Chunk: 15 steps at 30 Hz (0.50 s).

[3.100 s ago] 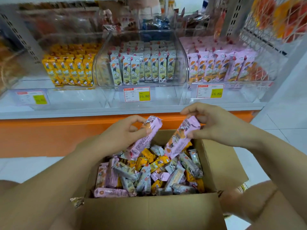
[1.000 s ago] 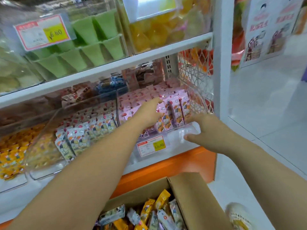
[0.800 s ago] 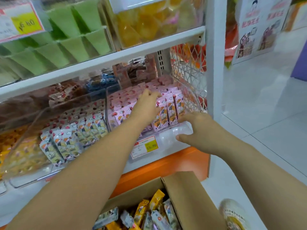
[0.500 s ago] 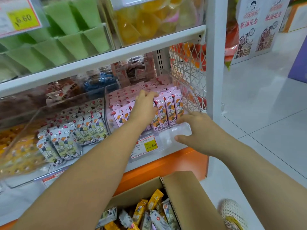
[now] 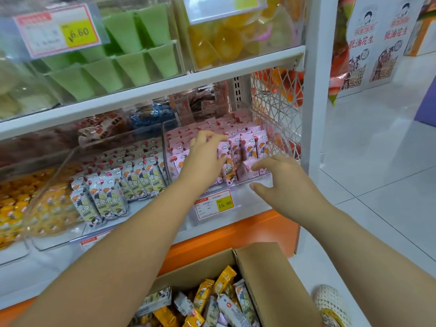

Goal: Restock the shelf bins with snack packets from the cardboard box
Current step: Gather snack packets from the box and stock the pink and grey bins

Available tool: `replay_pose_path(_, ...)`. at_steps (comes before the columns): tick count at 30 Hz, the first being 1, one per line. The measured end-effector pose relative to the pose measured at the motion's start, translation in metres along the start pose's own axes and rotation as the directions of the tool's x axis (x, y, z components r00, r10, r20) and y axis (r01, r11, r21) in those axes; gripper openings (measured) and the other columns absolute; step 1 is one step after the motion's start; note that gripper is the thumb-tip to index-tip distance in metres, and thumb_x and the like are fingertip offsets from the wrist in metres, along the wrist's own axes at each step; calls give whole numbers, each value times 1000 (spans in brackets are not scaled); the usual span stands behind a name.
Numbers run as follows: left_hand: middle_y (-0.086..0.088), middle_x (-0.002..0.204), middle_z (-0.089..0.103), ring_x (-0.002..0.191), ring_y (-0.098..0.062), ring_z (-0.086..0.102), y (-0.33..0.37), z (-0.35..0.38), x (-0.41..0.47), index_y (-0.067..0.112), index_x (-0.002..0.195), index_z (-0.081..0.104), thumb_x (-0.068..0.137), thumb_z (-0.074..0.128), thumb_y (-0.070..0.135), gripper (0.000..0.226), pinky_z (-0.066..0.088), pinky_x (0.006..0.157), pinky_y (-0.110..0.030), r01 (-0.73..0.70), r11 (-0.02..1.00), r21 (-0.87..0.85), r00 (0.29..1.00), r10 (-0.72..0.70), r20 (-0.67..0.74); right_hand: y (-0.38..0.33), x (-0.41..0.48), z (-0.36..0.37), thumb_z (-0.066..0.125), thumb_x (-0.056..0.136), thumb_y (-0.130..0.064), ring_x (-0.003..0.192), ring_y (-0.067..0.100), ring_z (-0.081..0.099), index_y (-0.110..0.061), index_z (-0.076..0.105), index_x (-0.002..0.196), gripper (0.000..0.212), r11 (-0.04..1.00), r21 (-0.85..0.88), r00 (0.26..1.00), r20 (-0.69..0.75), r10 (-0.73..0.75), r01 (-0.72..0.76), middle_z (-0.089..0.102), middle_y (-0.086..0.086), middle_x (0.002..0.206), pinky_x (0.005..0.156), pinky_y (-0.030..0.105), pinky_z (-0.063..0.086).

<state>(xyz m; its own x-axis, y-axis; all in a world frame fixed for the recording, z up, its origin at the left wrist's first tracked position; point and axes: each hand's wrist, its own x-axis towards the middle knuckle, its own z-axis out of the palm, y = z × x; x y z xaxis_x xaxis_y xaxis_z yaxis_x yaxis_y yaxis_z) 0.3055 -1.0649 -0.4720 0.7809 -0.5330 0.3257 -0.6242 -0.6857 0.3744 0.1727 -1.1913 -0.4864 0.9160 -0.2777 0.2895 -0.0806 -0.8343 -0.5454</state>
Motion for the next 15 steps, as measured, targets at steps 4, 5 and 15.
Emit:
replay_pose_path(4,3,131,43,125,-16,35,-1,-12,-28,26,122,57,92,57,11,33,42,96,-37,-55,998,3,998,56,-41,-3,-4,18,59,90,-25,122,21,38,-21,60,123,33,998,-42,998,49,-35,38,54,0,125,92,31,35)
replay_pose_path(5,4,130,44,125,-15,37,-1,-15,-36,26,121,58,93,56,12,31,42,96,-35,-66,998,0,996,66,-52,-3,-4,22,59,90,-23,120,22,39,-20,60,122,32,997,-60,998,40,-44,46,55,1,124,92,31,35)
replay_pose_path(15,11,103,57,96,-6,55,-40,-36,-152,22,109,65,95,52,15,20,47,85,-30,-25,988,-152,999,19,-45,-43,-48,66,66,82,-9,101,25,56,-15,68,96,15,950,-17,947,-74,-313,313,65,1,100,78,39,48)
